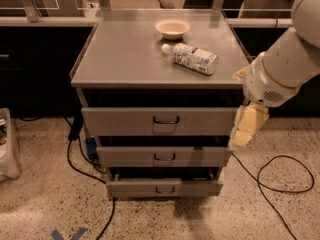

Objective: Open top drawer

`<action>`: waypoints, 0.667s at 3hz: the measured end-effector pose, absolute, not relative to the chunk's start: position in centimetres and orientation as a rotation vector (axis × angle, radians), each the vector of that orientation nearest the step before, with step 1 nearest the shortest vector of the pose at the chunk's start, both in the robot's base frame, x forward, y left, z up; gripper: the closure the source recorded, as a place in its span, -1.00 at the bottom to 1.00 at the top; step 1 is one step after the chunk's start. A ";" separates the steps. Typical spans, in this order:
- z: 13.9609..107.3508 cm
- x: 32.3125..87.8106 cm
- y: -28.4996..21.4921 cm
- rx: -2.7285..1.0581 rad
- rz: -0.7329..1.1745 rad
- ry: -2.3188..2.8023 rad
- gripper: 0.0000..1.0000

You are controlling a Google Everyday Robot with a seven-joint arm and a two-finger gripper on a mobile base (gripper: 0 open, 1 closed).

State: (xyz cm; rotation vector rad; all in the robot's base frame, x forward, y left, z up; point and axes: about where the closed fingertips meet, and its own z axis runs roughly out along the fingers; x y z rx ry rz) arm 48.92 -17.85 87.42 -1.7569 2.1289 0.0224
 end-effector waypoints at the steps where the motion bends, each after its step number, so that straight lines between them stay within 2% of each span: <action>1: 83.9 50.3 -16.4 -1.770 0.091 2.123 -1.00; 2: 83.3 50.0 -16.3 -1.769 0.097 2.118 -1.00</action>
Offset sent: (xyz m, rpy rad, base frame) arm 0.0133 0.0124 -0.0294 0.0264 0.0301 0.0165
